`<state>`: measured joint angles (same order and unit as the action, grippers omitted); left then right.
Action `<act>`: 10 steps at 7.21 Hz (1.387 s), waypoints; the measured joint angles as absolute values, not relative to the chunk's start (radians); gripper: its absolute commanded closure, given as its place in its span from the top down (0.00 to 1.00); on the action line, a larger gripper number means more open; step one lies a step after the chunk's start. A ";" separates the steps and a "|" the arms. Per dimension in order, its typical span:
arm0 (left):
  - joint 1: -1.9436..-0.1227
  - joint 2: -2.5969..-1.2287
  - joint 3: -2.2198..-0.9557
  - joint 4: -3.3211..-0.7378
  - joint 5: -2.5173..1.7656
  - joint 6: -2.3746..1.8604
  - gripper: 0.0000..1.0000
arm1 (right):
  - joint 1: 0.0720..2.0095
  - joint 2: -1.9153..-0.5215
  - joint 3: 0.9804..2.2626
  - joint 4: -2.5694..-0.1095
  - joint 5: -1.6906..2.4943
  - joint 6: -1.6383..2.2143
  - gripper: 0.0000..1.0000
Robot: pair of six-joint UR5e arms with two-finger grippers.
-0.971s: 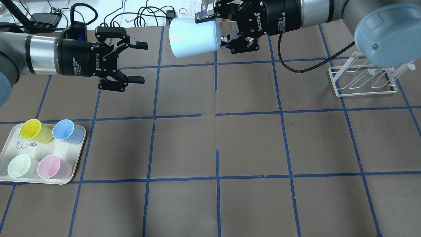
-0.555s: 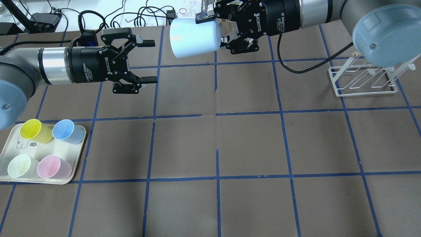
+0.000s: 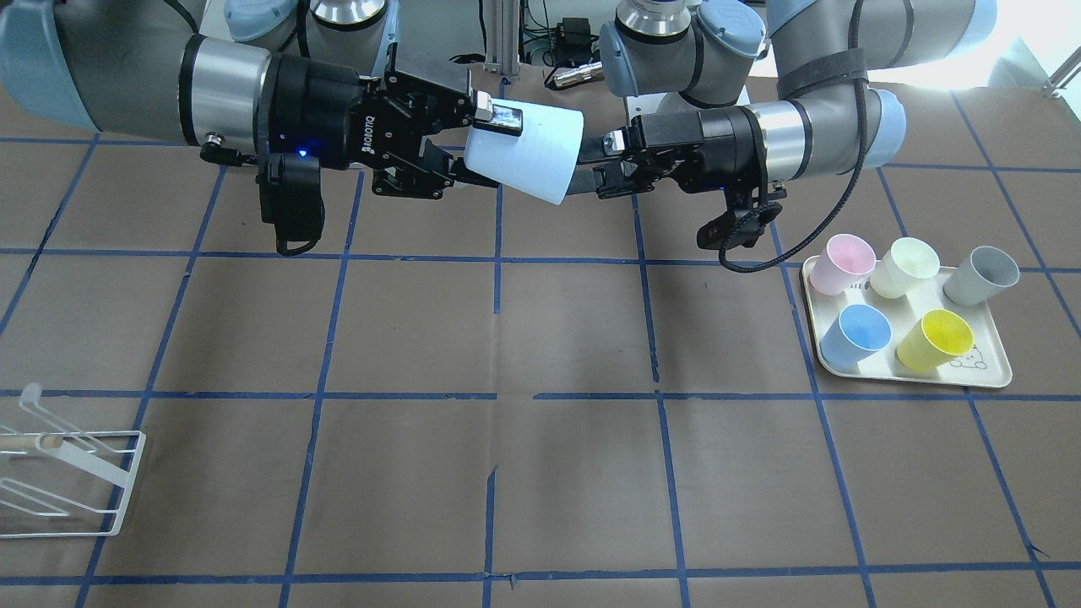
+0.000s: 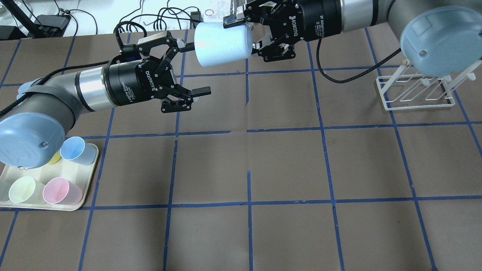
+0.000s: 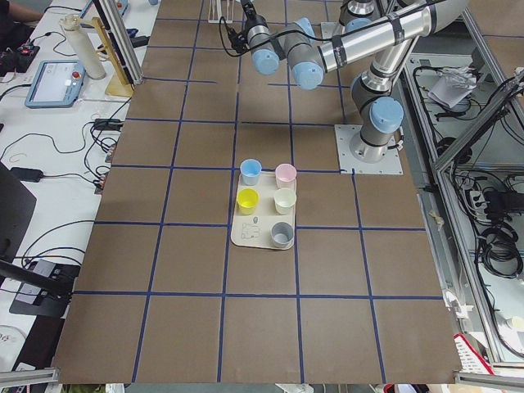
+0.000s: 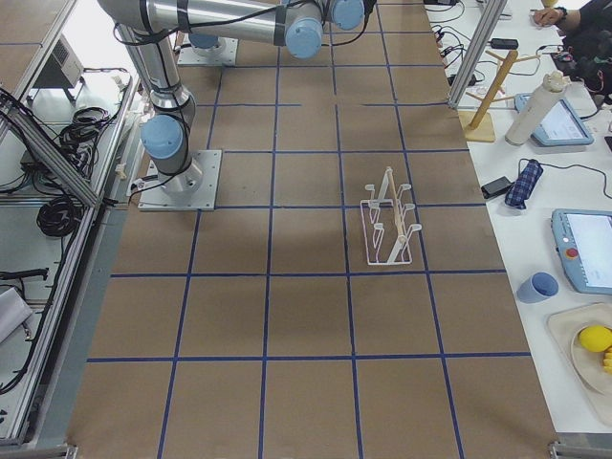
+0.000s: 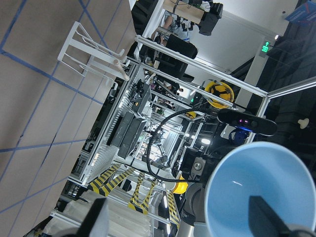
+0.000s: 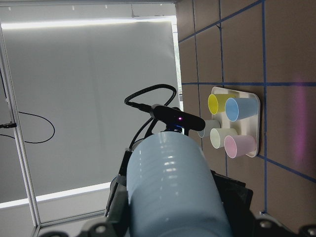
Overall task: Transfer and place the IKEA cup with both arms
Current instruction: 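Reach the left gripper toward the cup held by the right gripper, then grasp the cup with the left gripper while the right gripper releases and withdraws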
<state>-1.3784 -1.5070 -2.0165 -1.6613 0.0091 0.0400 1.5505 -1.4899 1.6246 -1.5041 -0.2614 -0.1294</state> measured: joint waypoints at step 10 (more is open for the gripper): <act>-1.390 -1.515 -2.021 -1.637 -0.026 0.044 0.00 | 1.577 -1.489 1.624 -1.510 -0.266 -0.127 0.62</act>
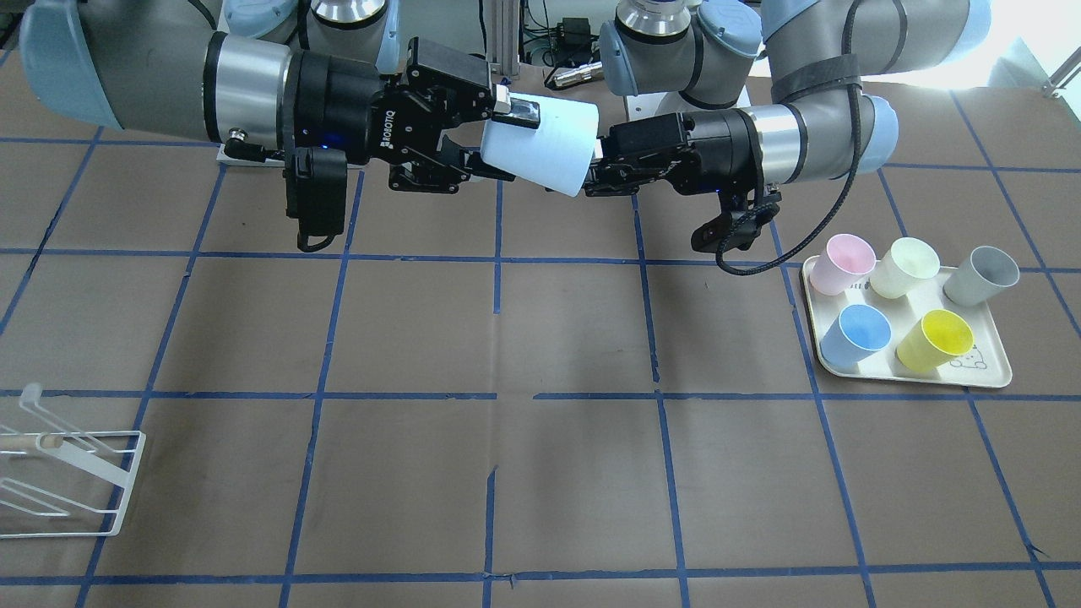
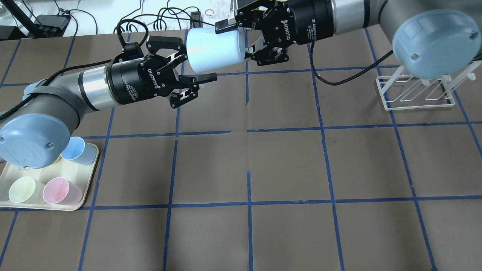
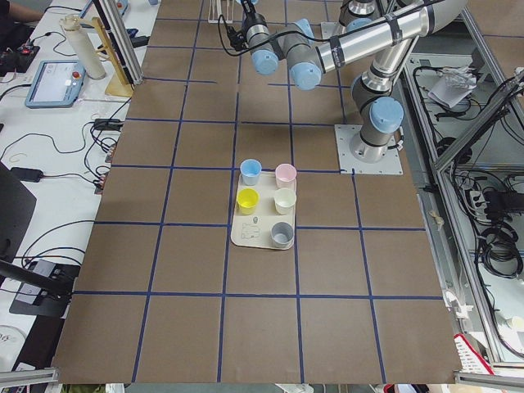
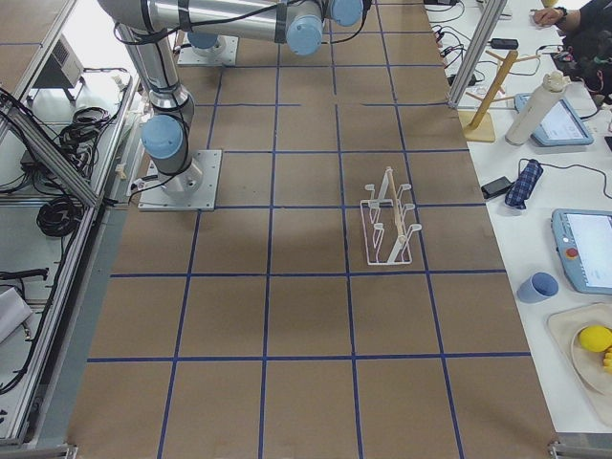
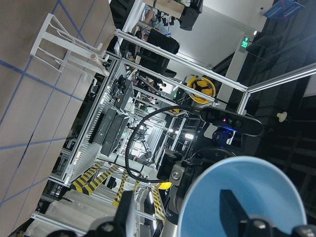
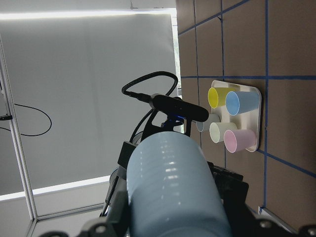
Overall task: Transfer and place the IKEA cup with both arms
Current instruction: 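Grasp the cup with the left gripper while the right gripper releases and withdraws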
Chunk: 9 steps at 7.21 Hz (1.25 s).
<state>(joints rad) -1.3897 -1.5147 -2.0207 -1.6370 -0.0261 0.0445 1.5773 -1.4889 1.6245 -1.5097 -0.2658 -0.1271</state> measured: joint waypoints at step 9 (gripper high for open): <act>-1.370 -1.496 -2.020 -1.636 0.018 0.029 0.00 | 1.544 -1.475 1.570 -1.537 -0.366 -0.037 1.00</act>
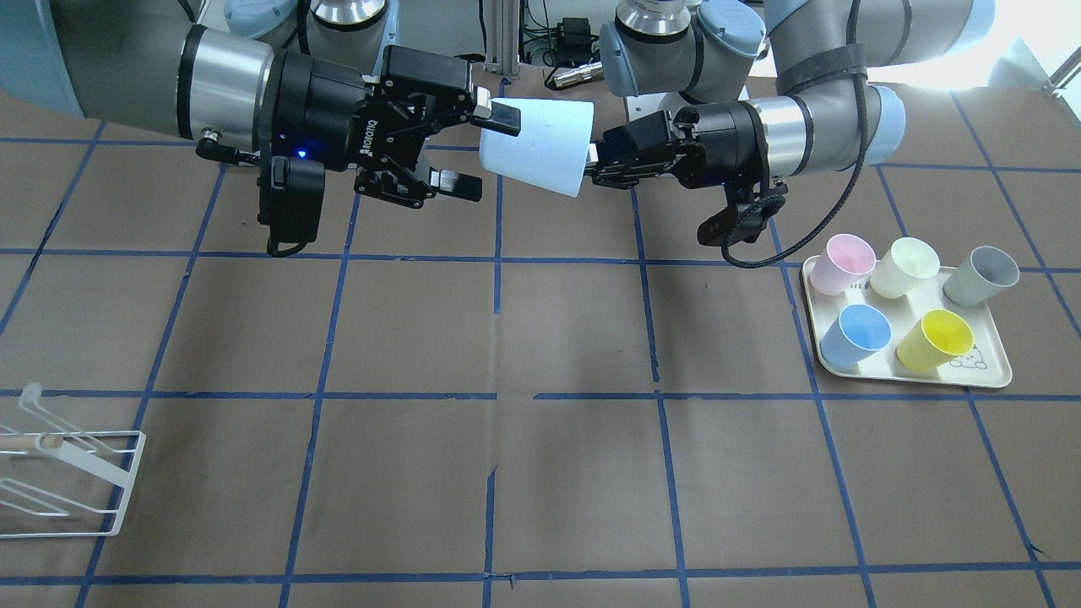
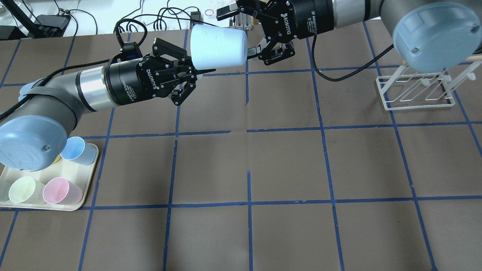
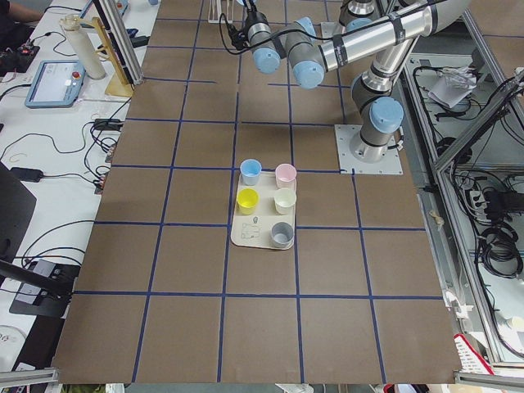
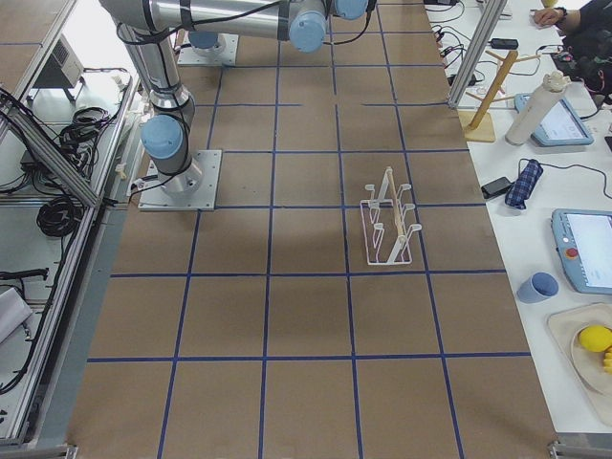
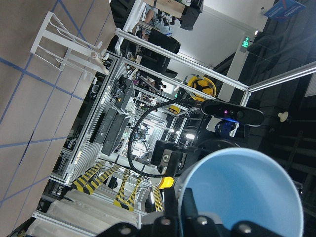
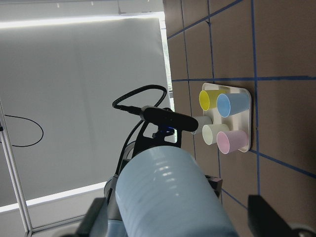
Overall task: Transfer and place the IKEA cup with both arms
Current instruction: 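Grasp the cup with the left gripper while the right gripper releases and withdraws, then carry the cup with the left gripper down toward the white tray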
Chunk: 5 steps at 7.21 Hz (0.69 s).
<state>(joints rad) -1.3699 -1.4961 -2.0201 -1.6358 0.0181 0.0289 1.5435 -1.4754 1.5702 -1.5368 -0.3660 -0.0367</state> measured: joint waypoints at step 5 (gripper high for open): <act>-1.229 -1.501 -2.014 -1.564 0.379 0.039 0.00 | 1.452 -1.534 1.537 -1.538 -0.724 -0.030 1.00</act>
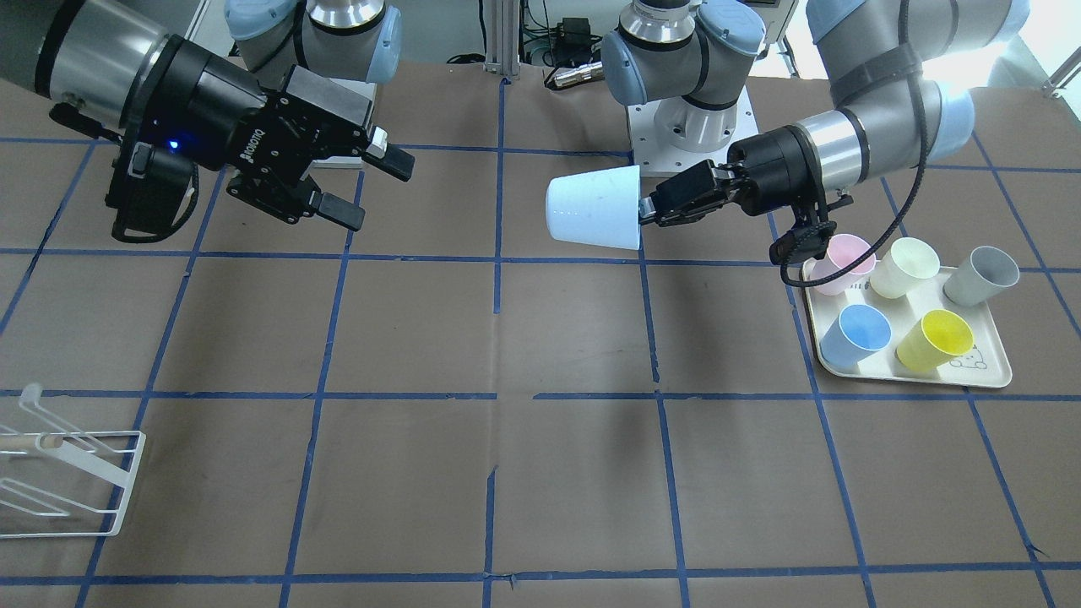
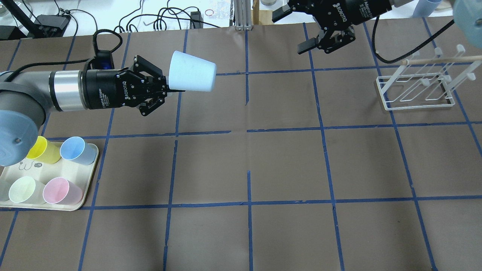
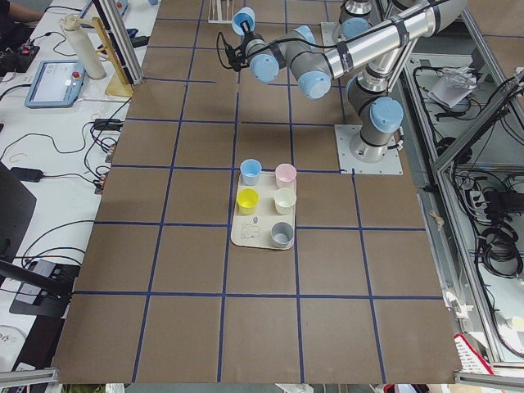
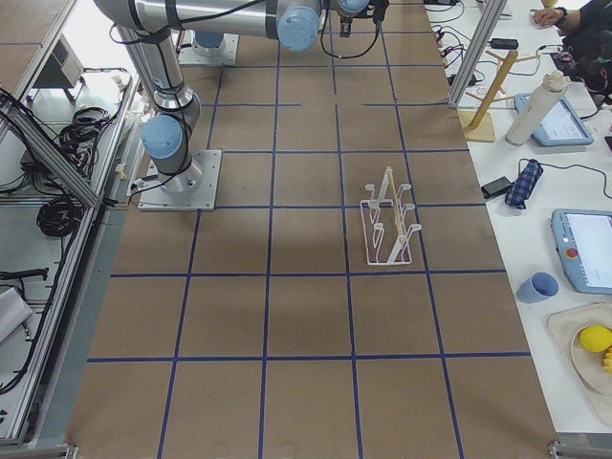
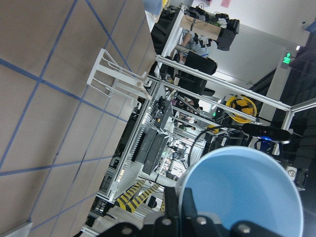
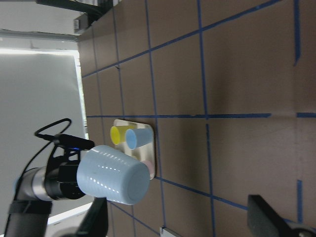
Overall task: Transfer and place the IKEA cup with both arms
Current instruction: 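Carry the cup with the left gripper down toward the white tray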
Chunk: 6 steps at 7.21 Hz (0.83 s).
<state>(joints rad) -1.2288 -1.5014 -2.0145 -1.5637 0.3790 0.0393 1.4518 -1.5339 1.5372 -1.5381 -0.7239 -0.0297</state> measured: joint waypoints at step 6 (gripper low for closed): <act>-0.954 -1.495 -1.983 -1.385 1.204 0.348 0.00 | 1.575 -1.569 1.541 -1.576 -1.527 -0.024 1.00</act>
<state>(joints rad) -0.9543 -1.4952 -1.9828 -1.3847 1.2036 0.3485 1.5754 -1.5694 1.5408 -1.5758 -1.5267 -0.0241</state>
